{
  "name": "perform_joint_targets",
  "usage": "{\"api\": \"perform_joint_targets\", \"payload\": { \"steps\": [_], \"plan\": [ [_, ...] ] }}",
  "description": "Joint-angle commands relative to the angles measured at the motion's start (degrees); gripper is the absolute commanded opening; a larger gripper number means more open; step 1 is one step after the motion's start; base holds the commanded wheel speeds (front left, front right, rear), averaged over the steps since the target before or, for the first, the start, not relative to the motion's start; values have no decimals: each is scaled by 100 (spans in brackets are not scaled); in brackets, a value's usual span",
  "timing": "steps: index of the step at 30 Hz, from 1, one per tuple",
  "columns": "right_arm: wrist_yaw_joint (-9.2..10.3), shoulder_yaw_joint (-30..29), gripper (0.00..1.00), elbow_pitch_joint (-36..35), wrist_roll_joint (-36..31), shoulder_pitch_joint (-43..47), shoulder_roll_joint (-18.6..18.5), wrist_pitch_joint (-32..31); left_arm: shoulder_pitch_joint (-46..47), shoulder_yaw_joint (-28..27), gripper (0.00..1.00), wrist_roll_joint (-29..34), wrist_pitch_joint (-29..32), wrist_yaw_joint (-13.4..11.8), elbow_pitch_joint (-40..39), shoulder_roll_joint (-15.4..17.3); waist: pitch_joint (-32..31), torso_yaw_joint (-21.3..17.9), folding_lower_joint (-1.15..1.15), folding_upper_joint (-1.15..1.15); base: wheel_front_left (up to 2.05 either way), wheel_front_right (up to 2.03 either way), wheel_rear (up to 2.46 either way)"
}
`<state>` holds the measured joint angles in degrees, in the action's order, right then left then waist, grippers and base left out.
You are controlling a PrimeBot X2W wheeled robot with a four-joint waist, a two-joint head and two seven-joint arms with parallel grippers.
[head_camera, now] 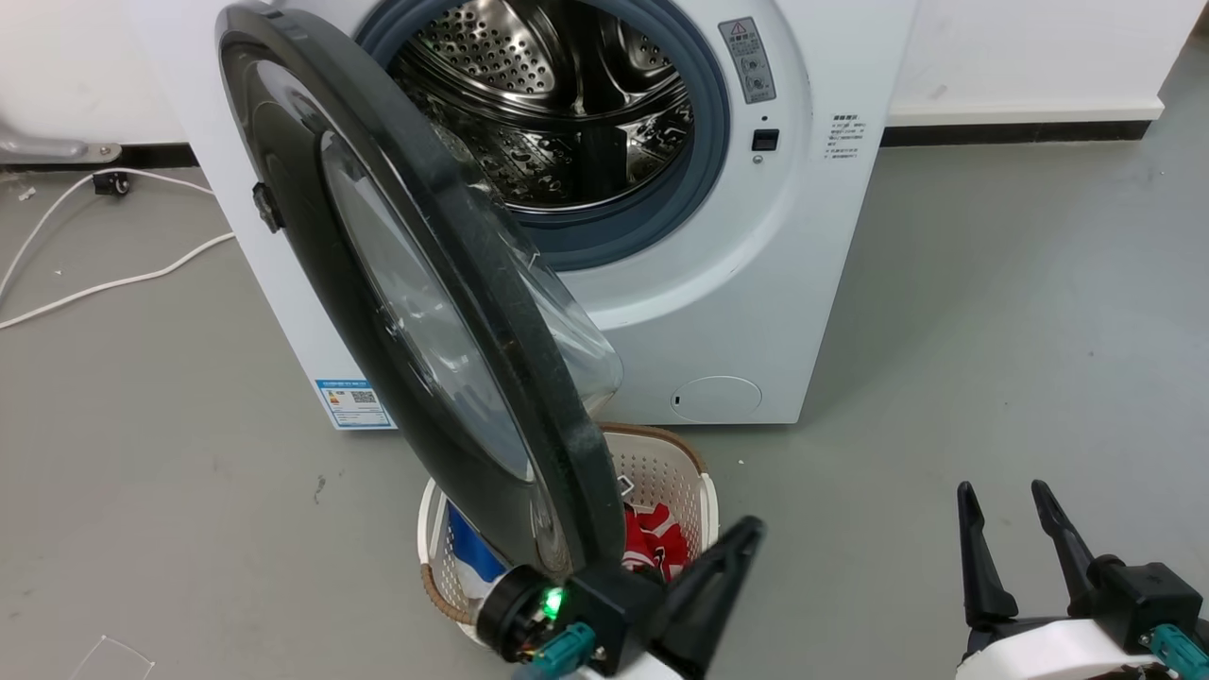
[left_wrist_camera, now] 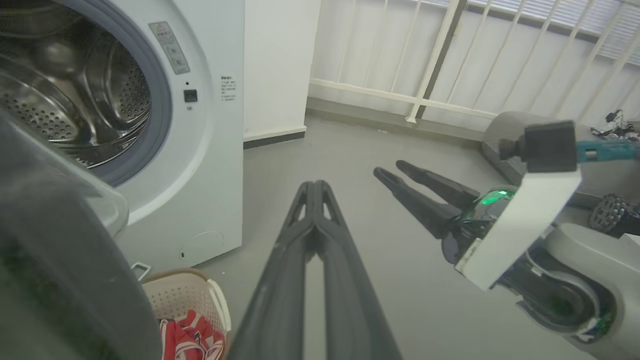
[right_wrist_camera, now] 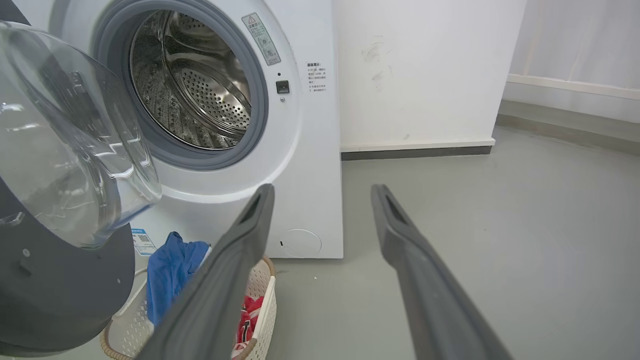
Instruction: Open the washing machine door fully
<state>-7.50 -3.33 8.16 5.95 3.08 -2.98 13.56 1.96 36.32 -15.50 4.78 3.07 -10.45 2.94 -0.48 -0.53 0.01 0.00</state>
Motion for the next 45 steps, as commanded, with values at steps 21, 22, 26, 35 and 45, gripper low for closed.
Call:
{"api": "perform_joint_targets", "payload": {
  "steps": [21,22,26,35,45],
  "plan": [
    [1,-51,100,202,115,-126,17,1,400,-799,0,-155,-906,-912,1636,14,122,45,-1,0,0,0,0],
    [1,-46,100,211,112,-116,16,1,379,-773,0,-151,-921,-911,1639,16,114,84,-1,0,0,0,0],
    [1,-67,100,240,91,-76,16,-6,187,-642,0,-136,-982,-944,1630,12,61,291,-1,0,0,0,0],
    [1,-90,100,209,88,-60,16,-46,-120,-653,0,-133,-996,-1068,1546,206,12,1049,-1,0,0,0,0],
    [1,-152,100,234,116,-17,14,-65,-294,-754,0,-145,-1272,-1221,1350,278,8,1924,-1,0,0,0,0]
  ]
}}
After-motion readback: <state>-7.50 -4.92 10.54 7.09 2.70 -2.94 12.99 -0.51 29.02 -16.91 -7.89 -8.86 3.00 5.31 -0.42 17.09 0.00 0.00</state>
